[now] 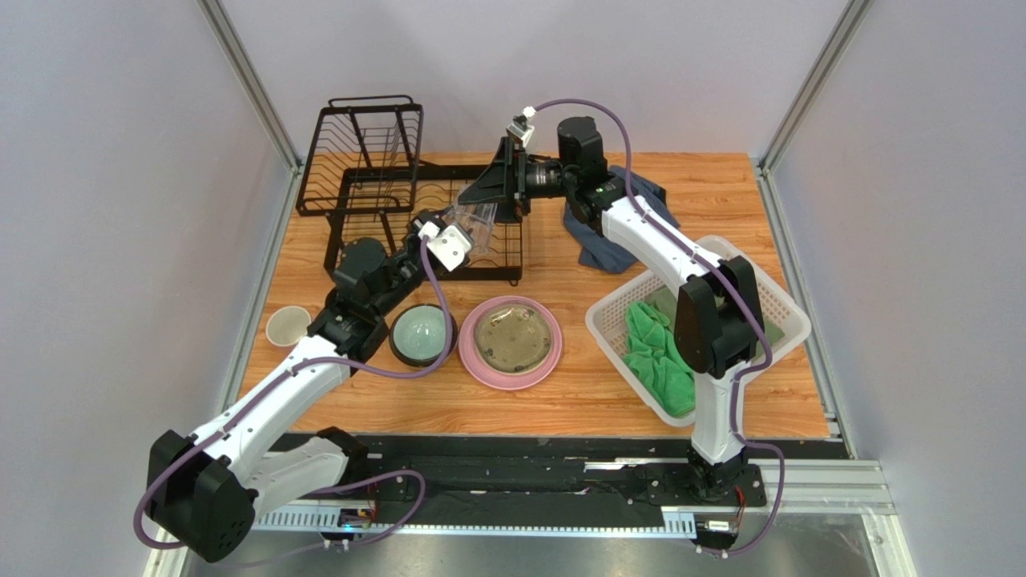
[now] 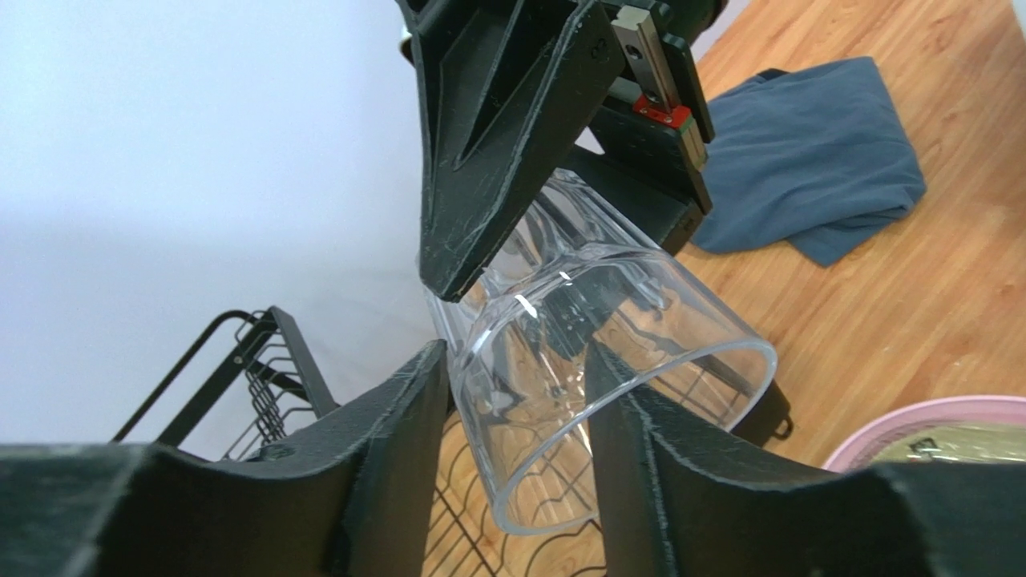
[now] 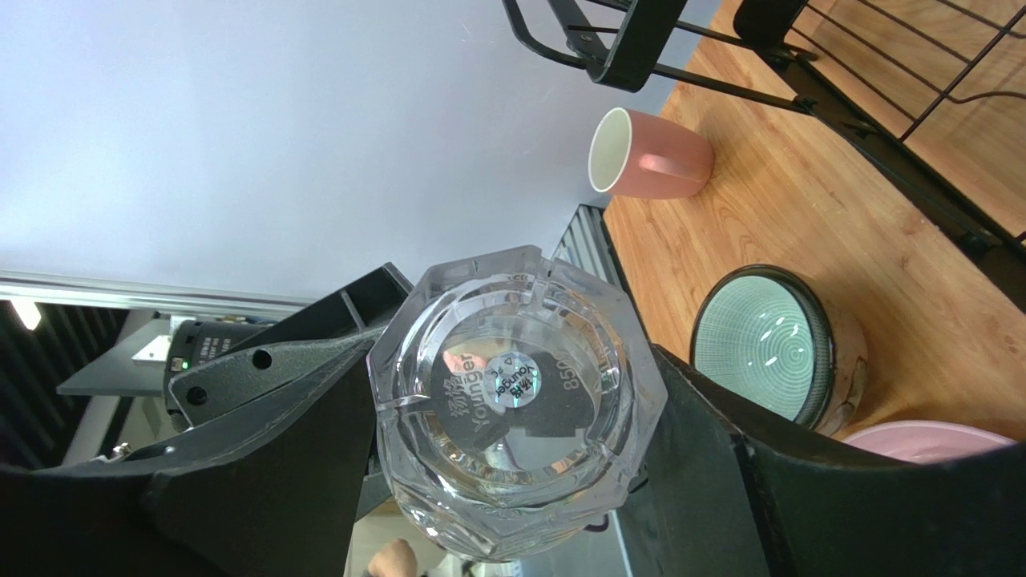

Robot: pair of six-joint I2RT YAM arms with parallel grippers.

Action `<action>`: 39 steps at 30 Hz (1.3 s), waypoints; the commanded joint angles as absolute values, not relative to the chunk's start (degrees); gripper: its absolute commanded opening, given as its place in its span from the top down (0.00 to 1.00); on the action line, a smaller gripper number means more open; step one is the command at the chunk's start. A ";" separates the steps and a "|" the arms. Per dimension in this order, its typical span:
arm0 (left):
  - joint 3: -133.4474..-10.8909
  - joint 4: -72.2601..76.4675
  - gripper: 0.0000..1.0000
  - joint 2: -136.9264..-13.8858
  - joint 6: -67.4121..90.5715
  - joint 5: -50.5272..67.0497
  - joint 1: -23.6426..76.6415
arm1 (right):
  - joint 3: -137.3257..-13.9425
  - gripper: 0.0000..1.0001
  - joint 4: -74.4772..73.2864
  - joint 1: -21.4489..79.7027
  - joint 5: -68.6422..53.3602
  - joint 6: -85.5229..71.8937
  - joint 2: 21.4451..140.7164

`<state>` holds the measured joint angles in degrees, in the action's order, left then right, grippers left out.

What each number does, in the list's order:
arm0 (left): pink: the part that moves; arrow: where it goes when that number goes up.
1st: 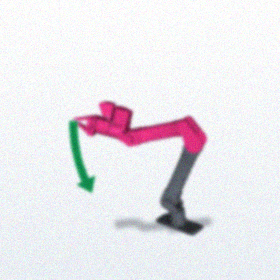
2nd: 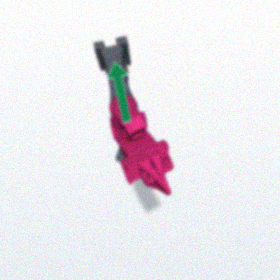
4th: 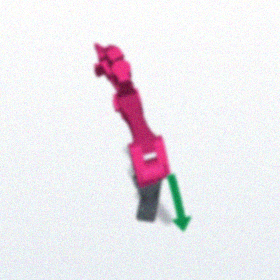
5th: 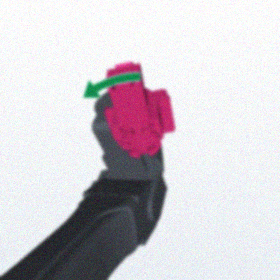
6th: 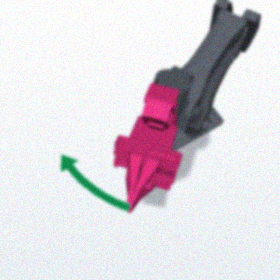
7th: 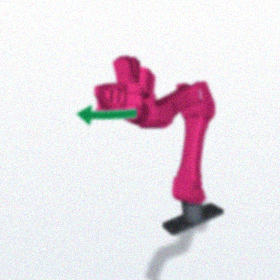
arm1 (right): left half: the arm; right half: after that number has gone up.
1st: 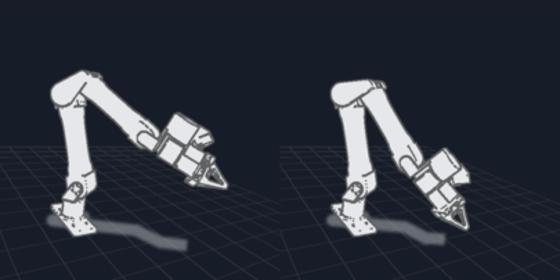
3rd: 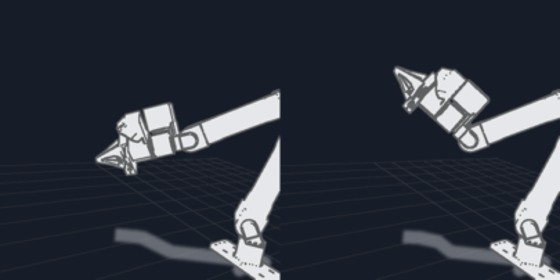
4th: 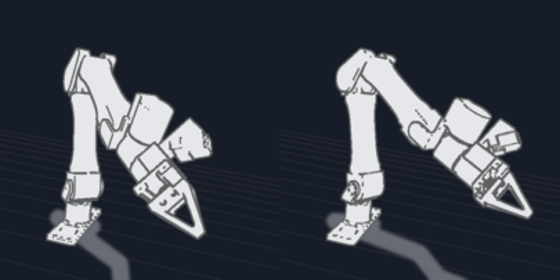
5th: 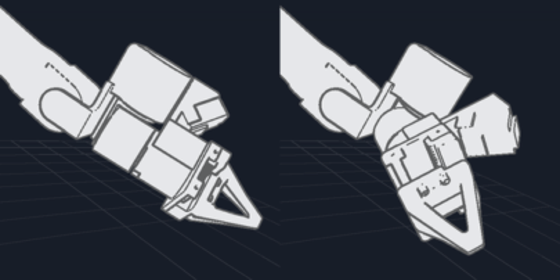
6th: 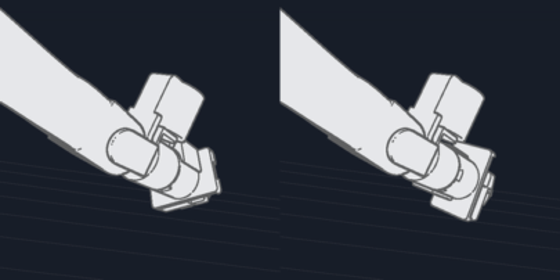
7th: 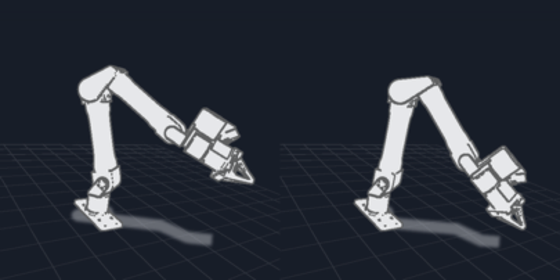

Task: Unload the mixed dishes from the dish rack
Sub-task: Place the cup at the center of the board.

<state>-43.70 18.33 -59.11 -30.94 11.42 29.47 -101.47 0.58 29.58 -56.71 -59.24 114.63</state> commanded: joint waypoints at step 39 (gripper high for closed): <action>-51.31 -9.39 1.00 -45.53 -37.07 10.20 29.97 | -103.80 0.01 1.06 29.71 -58.89 -57.84 114.61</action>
